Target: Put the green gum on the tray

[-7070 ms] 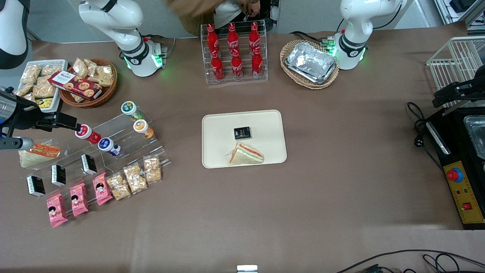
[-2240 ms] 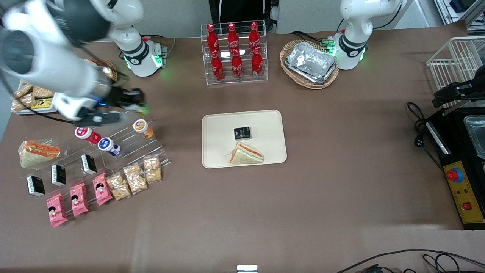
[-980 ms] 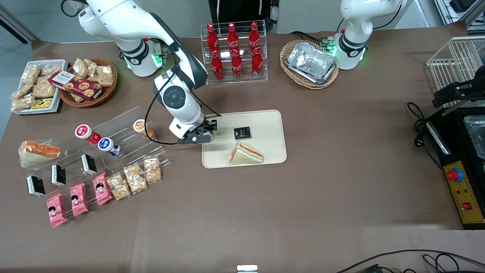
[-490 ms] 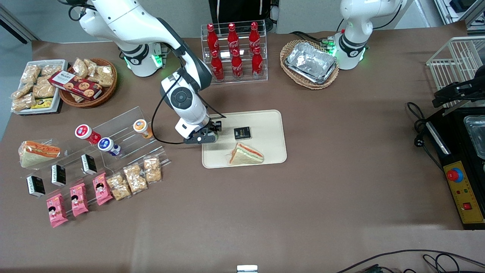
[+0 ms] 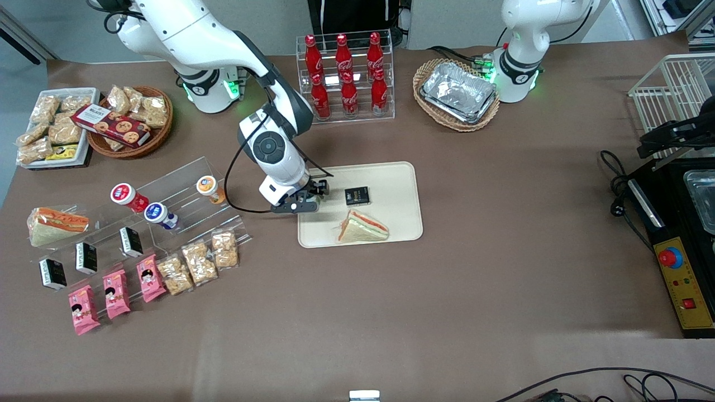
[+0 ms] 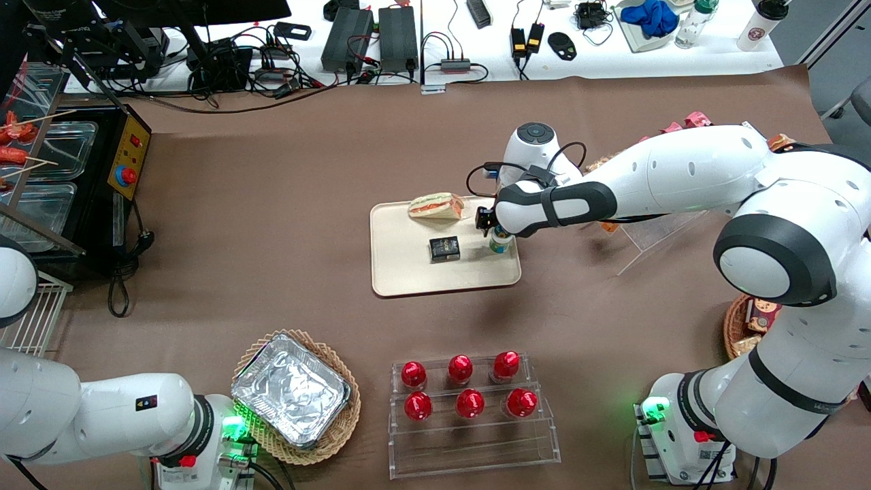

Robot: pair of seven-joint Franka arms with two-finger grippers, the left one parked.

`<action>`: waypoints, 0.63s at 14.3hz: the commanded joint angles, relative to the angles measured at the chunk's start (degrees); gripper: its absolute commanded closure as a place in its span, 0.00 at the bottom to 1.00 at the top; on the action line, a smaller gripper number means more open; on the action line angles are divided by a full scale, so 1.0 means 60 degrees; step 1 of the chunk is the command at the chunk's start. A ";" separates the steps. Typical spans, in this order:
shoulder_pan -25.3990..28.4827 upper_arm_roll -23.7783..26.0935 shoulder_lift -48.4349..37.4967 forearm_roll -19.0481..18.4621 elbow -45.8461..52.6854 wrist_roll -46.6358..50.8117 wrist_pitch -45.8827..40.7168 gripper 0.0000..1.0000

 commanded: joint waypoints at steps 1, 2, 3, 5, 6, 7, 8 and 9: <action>-0.0091 -0.0142 -0.0252 0.0141 0.0055 -0.0052 0.0012 0.02; -0.0309 -0.0171 -0.0558 0.0127 0.0055 -0.0155 -0.0221 0.02; -0.0674 -0.0171 -0.0953 0.0127 0.0070 -0.0388 -0.0644 0.02; -0.1508 -0.0171 -0.1700 0.0127 0.0099 -0.1308 -0.1785 0.02; -0.1933 -0.0171 -0.2110 0.0127 0.0114 -0.1792 -0.2284 0.02; -0.2329 -0.0171 -0.2520 0.0127 0.0128 -0.2188 -0.2782 0.02; -0.2724 -0.0186 -0.2916 0.0112 0.0230 -0.2671 -0.3367 0.02; -0.3192 -0.0186 -0.3326 0.0126 0.0362 -0.3227 -0.3996 0.02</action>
